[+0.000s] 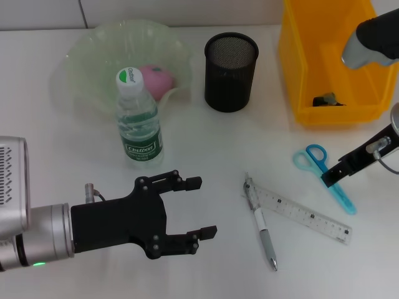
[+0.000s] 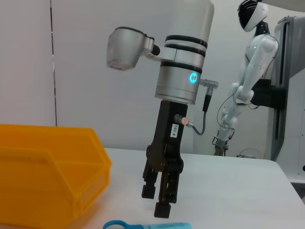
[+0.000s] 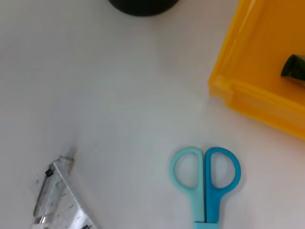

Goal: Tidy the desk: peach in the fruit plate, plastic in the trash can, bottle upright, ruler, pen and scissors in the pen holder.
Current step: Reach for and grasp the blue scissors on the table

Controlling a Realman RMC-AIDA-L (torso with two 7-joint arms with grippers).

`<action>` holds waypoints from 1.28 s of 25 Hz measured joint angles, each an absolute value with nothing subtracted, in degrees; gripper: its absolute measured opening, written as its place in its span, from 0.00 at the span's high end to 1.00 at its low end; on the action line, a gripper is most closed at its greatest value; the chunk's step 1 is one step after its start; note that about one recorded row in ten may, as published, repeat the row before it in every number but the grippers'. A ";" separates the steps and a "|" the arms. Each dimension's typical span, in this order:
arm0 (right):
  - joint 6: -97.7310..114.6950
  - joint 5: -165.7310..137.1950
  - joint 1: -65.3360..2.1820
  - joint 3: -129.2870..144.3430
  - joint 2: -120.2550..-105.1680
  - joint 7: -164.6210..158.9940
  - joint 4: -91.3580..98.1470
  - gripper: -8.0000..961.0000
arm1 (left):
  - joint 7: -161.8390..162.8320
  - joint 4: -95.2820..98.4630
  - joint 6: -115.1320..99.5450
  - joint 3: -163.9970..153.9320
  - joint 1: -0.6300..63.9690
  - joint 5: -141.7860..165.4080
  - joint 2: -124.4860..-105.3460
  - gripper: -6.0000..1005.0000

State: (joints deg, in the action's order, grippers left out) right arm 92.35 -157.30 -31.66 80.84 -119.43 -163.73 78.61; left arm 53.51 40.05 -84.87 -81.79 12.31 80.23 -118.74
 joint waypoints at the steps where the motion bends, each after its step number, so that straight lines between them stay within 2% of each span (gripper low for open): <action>1: 92.35 -157.30 -31.66 80.84 -119.43 -163.73 78.61 0.15 | 53.51 40.05 -84.87 -81.79 12.31 80.23 -118.74 0.21; 20: 87.82 -156.96 -32.61 81.50 -119.62 -165.06 72.95 0.15 | 53.43 38.67 -84.81 -81.74 13.27 80.24 -118.83 0.21; 25: 87.16 -156.64 -32.69 82.50 -119.62 -165.24 72.39 0.35 | 53.43 38.67 -84.81 -81.74 13.28 80.24 -118.83 0.21; 30: 86.35 -156.30 -33.30 82.92 -119.62 -165.30 70.72 0.45 | 53.43 38.67 -84.81 -81.74 13.36 80.25 -118.83 0.21; 32: 86.29 -156.26 -33.35 83.07 -119.62 -165.30 70.60 0.46 | 53.43 38.64 -84.81 -81.74 13.36 80.25 -118.83 0.21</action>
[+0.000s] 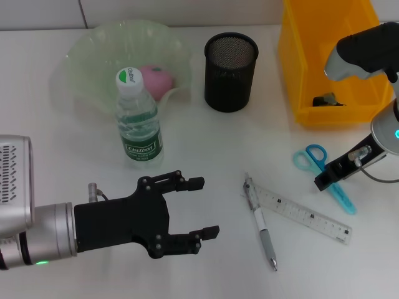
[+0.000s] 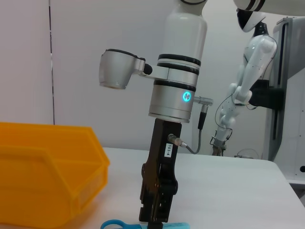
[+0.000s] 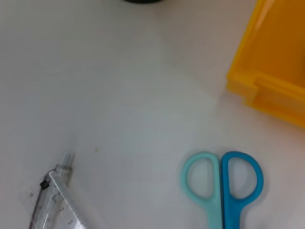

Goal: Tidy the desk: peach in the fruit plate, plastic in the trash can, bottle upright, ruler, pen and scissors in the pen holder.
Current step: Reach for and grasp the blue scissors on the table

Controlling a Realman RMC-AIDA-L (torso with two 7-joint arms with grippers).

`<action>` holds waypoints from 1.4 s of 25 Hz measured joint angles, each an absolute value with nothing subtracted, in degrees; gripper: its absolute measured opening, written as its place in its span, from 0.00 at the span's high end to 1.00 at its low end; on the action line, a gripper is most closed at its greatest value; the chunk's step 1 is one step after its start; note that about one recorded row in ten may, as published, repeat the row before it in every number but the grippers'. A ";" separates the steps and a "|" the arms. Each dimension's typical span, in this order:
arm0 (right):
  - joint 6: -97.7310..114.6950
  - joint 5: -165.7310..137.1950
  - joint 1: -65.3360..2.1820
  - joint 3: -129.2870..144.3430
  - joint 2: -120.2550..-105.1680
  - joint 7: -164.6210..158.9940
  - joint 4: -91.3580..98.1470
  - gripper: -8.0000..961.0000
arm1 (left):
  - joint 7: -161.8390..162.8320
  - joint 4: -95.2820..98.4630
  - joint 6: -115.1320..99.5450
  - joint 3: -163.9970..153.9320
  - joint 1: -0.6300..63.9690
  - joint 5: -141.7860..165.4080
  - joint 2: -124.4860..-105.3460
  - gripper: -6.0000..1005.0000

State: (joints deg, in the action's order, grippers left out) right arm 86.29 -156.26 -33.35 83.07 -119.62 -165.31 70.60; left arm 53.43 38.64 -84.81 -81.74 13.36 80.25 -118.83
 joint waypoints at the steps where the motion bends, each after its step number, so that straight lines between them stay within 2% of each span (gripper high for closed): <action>1: 86.27 -156.22 -33.39 83.18 -119.62 -165.31 70.48 0.46 | 53.43 38.64 -84.81 -81.74 13.36 80.25 -118.83 0.21; 11: 85.82 -156.17 -33.40 83.23 -119.62 -165.32 70.04 0.47 | 53.43 38.58 -84.81 -81.74 13.36 80.25 -118.83 0.21; 18: 85.74 -156.17 -33.39 83.23 -119.62 -165.31 70.04 0.56 | 53.44 38.58 -84.81 -81.74 13.36 80.25 -118.83 0.21; 28: 84.94 -155.73 -33.81 83.00 -119.51 -164.98 68.07 0.59 | 53.44 38.58 -84.86 -81.74 13.51 80.24 -118.83 0.21; 33: 84.83 -155.70 -33.65 83.13 -119.50 -164.83 67.99 0.71 | 53.42 38.58 -85.04 -81.74 13.53 80.14 -118.78 0.21; 35: 84.73 -155.68 -33.62 83.13 -119.50 -164.78 67.84 0.72 | 53.37 38.58 -85.02 -81.74 13.53 80.14 -118.77 0.21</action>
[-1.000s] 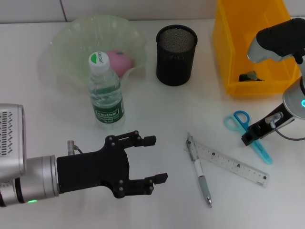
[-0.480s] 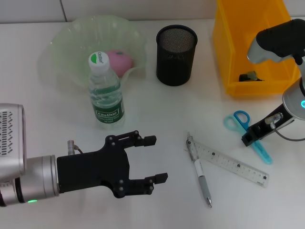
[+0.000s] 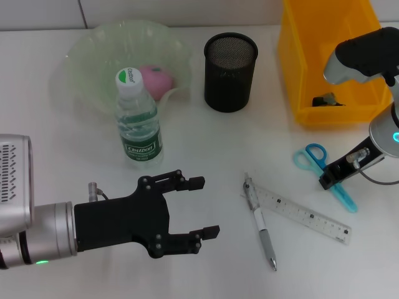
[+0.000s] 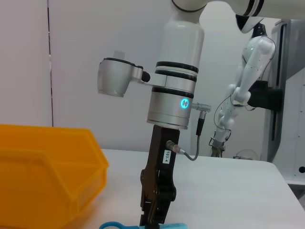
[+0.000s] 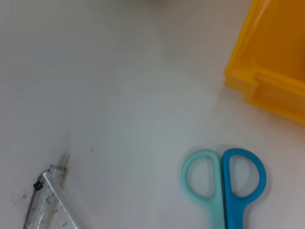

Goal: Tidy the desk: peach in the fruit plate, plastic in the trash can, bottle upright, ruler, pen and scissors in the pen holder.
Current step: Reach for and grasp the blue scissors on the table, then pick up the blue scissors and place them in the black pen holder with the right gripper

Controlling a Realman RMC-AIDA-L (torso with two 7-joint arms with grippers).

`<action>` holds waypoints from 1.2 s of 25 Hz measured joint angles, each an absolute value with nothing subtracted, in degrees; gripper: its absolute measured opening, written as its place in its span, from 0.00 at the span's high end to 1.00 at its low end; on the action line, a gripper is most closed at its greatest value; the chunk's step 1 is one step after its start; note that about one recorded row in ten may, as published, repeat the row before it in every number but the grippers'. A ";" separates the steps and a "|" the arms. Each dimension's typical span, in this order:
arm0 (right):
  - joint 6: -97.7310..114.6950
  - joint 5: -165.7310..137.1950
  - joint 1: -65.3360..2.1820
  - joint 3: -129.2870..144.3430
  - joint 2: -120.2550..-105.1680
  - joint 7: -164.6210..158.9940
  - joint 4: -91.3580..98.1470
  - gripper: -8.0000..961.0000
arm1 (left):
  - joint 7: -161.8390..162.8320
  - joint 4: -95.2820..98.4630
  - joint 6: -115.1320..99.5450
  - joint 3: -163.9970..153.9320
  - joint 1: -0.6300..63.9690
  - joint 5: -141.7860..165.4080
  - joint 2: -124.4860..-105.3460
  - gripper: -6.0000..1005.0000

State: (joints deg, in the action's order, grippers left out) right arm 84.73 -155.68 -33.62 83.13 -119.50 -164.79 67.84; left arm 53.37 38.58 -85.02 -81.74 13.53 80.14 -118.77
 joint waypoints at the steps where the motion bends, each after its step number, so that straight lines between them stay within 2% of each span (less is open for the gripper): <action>1: 84.73 -155.63 -33.38 83.16 -119.52 -164.77 68.34 0.73 | 53.36 38.58 -85.03 -81.74 13.53 80.14 -118.76 0.21; 6: 87.50 -151.70 -31.02 82.68 -119.42 -163.42 75.36 0.77 | 53.35 38.73 -85.21 -81.74 13.52 79.87 -118.74 0.21; 12: 91.49 -145.96 -28.27 75.78 -119.28 -159.47 86.60 0.77 | 53.35 38.67 -85.30 -81.74 13.55 79.86 -118.74 0.21; 17: 83.04 -127.14 -23.04 66.96 -119.38 -147.01 94.47 0.76 | 53.35 38.63 -85.28 -81.74 13.56 79.86 -118.82 0.21; 18: 75.26 -115.57 -20.49 66.40 -119.43 -137.01 92.08 0.76 | 53.35 38.61 -85.20 -81.73 13.56 79.85 -118.82 0.21; 22: 65.96 -92.72 -18.48 67.65 -119.56 -113.81 80.19 0.76 | 52.88 38.58 -85.15 -81.74 13.53 79.85 -118.87 0.21; 23: 64.43 -78.39 -19.68 68.28 -119.51 -97.20 69.15 0.76 | 52.79 38.58 -85.19 -81.73 13.53 79.82 -118.91 0.21; 24: 64.43 -78.39 -19.68 68.28 -119.51 -97.20 69.15 0.76 | 52.79 38.58 -85.19 -81.73 13.53 79.82 -118.91 0.21; 28: 66.26 -56.27 -26.02 67.92 -119.38 -64.26 42.84 0.76 | 52.77 38.57 -85.30 -81.74 13.53 79.79 -118.93 0.21; 30: 66.84 -53.75 -27.33 67.88 -119.38 -58.63 38.72 0.76 | 52.76 38.58 -85.32 -81.74 13.53 79.79 -118.92 0.21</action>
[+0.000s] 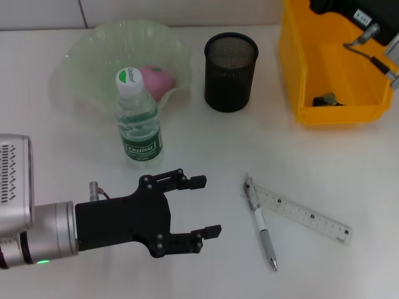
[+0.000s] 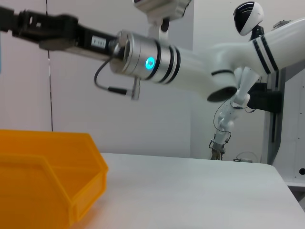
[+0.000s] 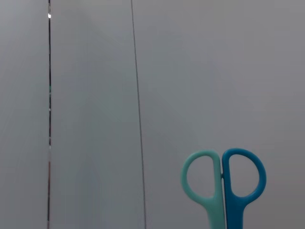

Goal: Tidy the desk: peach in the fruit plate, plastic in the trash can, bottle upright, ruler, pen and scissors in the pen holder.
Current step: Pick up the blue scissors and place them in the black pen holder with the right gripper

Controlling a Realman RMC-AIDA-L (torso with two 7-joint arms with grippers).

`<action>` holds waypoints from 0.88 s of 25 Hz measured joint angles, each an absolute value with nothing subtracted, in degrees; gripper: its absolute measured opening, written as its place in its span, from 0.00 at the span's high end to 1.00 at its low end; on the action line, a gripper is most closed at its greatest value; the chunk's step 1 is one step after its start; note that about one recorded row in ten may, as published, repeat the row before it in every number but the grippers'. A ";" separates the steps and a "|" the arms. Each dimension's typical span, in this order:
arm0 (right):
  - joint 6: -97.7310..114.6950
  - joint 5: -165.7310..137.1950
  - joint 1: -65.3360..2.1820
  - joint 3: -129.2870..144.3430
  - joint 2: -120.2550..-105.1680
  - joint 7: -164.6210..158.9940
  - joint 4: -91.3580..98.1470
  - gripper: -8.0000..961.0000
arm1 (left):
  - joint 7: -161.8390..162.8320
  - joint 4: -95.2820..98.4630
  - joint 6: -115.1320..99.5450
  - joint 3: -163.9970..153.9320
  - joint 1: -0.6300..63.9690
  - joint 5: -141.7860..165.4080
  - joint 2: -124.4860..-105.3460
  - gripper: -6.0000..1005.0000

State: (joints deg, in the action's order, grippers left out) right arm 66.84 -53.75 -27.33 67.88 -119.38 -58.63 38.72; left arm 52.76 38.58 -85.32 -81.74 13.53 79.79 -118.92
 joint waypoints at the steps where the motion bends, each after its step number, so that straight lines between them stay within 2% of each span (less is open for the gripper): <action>1: 67.67 -50.34 -29.78 68.00 -119.42 -49.83 31.86 0.76 | 52.76 38.58 -85.34 -81.74 13.53 79.79 -118.92 0.21; 13: 63.08 -48.24 -36.94 71.07 -119.73 -41.79 19.24 0.76 | 52.73 38.58 -85.27 -81.74 14.22 79.80 -118.91 0.21; 22: 58.41 -48.16 -38.41 75.20 -119.72 -43.47 18.16 0.76 | 52.73 38.58 -85.30 -81.74 14.24 79.81 -118.91 0.21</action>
State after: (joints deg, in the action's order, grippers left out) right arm 58.41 -48.16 -38.41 75.20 -119.72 -43.47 18.16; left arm 52.73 38.58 -85.30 -81.74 14.24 79.81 -118.91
